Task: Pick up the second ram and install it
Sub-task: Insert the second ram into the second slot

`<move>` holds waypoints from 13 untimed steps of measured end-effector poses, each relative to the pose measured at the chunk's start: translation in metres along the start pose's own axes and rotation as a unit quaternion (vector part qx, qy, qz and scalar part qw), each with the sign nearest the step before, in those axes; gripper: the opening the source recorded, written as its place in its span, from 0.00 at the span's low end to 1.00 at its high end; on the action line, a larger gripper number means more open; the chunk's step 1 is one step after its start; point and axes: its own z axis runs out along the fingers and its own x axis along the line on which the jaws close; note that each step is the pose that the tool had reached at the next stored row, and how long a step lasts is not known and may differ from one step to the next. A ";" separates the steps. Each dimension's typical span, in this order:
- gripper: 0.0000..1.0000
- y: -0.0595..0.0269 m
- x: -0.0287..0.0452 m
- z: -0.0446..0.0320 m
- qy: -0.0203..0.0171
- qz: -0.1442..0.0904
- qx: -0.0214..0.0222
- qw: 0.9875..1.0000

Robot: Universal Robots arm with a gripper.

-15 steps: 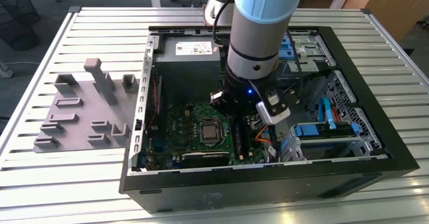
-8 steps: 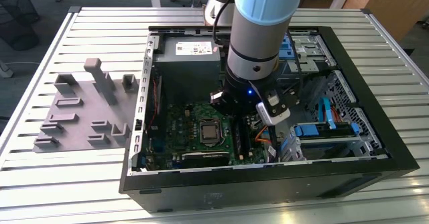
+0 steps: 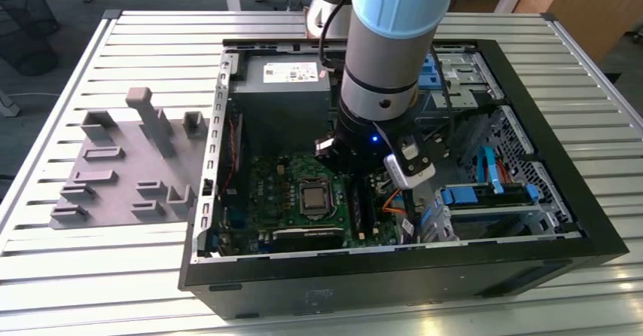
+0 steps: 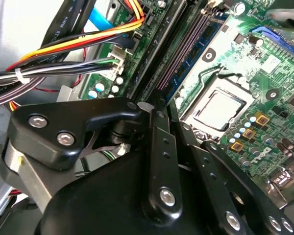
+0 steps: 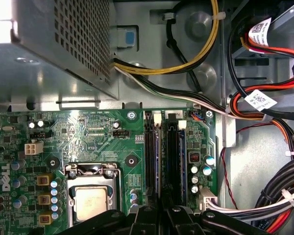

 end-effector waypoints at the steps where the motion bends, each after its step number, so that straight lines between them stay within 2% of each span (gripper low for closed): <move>1: 0.14 0.0000 0.0000 0.0000 0.000 0.000 0.000 1.000; 6: 0.14 0.0000 0.0000 0.0006 0.000 0.000 -0.002 1.000; 13: 0.14 0.0000 0.0000 0.0015 0.000 0.001 -0.003 1.000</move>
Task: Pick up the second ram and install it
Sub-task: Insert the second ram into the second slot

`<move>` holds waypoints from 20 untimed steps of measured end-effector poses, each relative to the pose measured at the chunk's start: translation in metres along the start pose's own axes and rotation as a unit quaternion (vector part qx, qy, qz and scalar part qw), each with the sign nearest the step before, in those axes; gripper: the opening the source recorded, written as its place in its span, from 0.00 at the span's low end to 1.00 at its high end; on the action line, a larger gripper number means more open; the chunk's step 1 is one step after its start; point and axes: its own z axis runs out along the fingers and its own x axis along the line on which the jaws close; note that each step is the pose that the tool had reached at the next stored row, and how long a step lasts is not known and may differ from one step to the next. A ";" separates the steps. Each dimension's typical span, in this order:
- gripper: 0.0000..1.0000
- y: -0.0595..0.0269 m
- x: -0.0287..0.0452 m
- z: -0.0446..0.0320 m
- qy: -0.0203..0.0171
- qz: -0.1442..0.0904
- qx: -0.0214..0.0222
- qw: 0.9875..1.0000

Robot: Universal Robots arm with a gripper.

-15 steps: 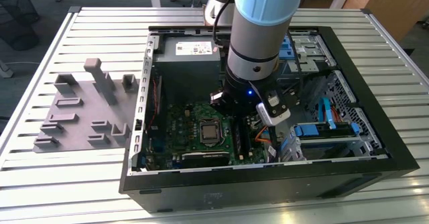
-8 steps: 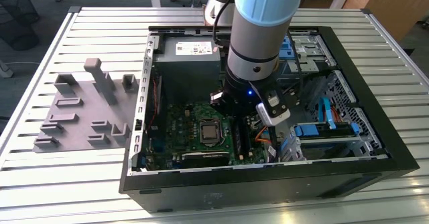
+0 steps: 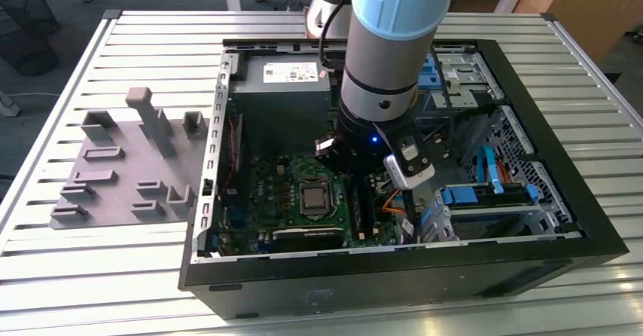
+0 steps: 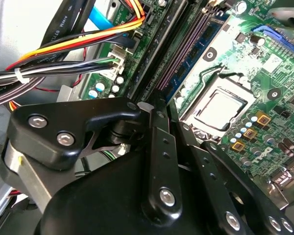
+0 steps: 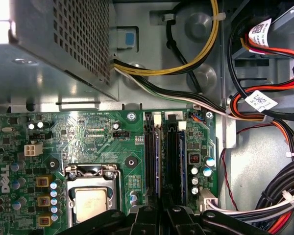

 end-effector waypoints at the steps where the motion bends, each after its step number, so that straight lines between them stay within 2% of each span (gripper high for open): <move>1: 0.14 0.0000 0.0000 0.0000 0.000 0.000 0.000 1.000; 20: 0.14 0.0001 -0.0022 -0.0027 0.000 -0.003 0.000 1.000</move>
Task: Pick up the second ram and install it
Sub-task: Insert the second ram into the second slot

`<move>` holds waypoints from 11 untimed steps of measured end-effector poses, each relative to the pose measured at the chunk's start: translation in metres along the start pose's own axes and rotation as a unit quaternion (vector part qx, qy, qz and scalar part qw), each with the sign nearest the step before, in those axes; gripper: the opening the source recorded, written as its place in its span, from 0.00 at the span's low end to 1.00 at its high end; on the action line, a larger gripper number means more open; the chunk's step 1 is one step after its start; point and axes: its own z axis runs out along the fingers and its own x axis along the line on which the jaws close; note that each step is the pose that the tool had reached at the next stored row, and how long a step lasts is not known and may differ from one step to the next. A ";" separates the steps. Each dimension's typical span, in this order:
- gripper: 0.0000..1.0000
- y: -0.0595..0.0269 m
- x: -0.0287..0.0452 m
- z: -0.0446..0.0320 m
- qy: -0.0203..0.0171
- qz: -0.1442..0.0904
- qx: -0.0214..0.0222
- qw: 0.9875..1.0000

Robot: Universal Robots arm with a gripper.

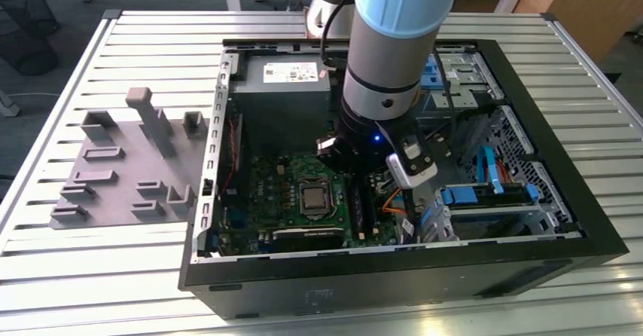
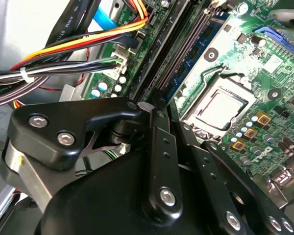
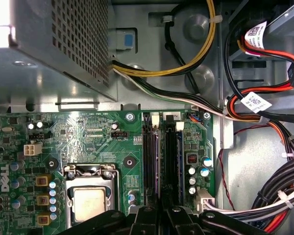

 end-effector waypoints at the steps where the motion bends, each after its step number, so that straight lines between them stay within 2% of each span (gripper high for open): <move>1: 0.14 0.0000 -0.0001 0.0000 0.000 0.000 0.000 1.000; 11: 0.14 0.0000 -0.0003 0.0014 0.000 -0.004 0.000 1.000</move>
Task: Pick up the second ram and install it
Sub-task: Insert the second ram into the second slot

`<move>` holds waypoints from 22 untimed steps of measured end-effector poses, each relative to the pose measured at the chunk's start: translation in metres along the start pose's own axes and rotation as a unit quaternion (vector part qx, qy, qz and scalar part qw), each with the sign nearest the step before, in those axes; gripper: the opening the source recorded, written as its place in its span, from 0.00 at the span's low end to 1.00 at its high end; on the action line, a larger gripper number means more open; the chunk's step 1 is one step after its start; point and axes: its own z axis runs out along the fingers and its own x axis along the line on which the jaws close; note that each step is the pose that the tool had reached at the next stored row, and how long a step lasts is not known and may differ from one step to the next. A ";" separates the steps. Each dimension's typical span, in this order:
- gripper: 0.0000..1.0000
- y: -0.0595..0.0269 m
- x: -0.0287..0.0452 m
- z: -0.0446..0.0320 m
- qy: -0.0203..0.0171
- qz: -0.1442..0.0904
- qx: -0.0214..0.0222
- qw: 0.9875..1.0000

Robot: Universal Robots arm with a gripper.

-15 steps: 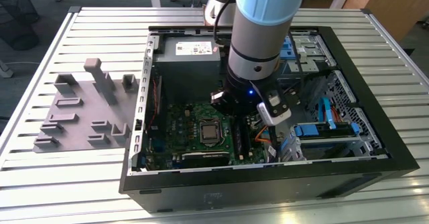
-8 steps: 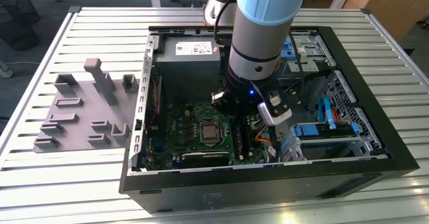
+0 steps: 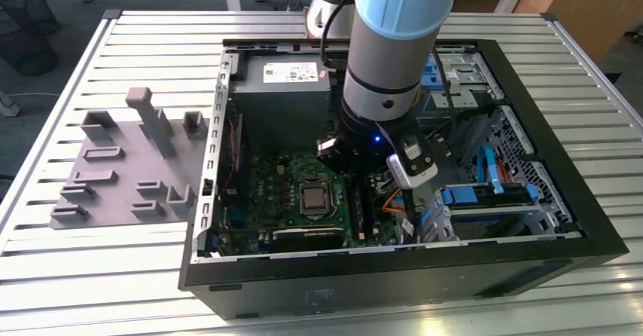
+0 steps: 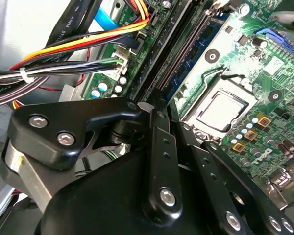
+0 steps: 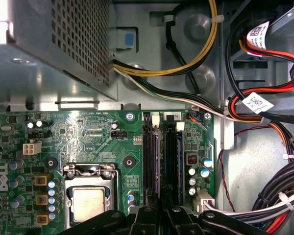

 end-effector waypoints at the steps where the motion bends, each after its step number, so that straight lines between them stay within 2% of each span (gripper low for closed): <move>1: 0.14 0.0000 0.0000 0.0002 0.000 0.000 0.000 1.000; 13: 0.14 0.0000 0.0000 0.0026 0.000 -0.001 0.000 1.000; 22: 0.14 0.0000 -0.0001 0.0000 0.000 -0.001 0.001 1.000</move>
